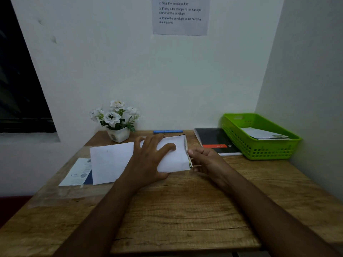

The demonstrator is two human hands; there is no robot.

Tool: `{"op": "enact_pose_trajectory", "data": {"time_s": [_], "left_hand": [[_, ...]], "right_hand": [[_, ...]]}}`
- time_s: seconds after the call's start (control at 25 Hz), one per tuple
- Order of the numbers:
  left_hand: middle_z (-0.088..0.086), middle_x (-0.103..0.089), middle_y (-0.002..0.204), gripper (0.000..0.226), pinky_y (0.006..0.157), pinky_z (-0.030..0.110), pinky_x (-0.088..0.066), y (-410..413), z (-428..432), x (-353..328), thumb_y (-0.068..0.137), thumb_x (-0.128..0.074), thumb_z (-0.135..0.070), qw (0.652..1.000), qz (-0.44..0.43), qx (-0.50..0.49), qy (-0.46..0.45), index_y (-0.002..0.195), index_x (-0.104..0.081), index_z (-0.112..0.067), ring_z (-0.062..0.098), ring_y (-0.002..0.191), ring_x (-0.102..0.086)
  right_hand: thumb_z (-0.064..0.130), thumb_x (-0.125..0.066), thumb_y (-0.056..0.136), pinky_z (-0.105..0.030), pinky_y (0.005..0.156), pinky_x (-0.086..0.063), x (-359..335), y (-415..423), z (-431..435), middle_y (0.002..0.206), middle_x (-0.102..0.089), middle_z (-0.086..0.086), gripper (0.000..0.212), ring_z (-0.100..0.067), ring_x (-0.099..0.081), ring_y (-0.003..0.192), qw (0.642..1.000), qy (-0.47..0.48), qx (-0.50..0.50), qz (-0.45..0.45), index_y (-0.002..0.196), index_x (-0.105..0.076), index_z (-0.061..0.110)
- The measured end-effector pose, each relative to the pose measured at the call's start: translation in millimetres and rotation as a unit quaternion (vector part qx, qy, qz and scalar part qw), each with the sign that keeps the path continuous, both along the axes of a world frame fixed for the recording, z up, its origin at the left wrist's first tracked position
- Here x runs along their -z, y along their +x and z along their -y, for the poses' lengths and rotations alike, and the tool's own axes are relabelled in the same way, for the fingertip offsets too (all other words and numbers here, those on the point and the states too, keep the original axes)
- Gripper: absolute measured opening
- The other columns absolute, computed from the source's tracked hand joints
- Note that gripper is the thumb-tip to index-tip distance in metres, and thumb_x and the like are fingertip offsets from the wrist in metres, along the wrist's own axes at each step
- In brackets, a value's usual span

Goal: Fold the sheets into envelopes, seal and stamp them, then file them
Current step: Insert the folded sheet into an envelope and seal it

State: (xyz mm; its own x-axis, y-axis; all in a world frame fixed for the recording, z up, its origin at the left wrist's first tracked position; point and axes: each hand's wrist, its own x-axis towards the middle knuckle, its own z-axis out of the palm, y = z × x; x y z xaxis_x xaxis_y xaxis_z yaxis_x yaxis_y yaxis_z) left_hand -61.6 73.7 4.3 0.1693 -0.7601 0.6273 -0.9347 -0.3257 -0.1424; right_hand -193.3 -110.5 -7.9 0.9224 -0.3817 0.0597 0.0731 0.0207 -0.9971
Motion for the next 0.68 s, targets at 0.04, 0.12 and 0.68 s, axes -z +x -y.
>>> {"op": "enact_pose_trajectory", "data": {"time_s": [0.04,0.12,0.68], "left_hand": [[0.012,-0.049,0.131,0.073,0.098,0.05,-0.029,0,0,0,0.06,-0.072,-0.056,1.0,-0.003,-0.002,0.003,0.123,-0.05,-0.027,0.029,0.12,-0.045],[0.011,-0.049,0.131,0.074,0.099,0.05,-0.029,-1,0,0,0.06,-0.073,-0.055,1.0,-0.006,-0.002,0.004,0.124,-0.051,-0.026,0.029,0.12,-0.046],[0.014,-0.054,0.128,0.067,0.095,0.052,-0.036,-21,12,1,0.069,-0.064,-0.065,0.995,0.065,0.016,-0.072,0.117,-0.06,-0.018,0.026,0.119,-0.04]], "right_hand": [[0.039,-0.073,0.078,-0.022,0.056,-0.049,0,0,0,0.099,-0.075,-0.004,0.032,-0.011,-0.066,0.075,1.0,-0.002,0.003,0.002,0.1,-0.076,0.017],[0.037,-0.075,0.078,-0.022,0.055,-0.049,0,0,-1,0.097,-0.075,-0.004,0.03,-0.01,-0.065,0.072,1.0,-0.013,0.013,0.006,0.099,-0.076,0.017],[0.009,-0.073,0.083,-0.025,0.045,-0.046,1,1,-8,0.062,-0.064,0.004,0.009,-0.011,-0.055,0.051,0.972,-0.109,0.134,0.159,0.076,-0.066,0.009]]}}
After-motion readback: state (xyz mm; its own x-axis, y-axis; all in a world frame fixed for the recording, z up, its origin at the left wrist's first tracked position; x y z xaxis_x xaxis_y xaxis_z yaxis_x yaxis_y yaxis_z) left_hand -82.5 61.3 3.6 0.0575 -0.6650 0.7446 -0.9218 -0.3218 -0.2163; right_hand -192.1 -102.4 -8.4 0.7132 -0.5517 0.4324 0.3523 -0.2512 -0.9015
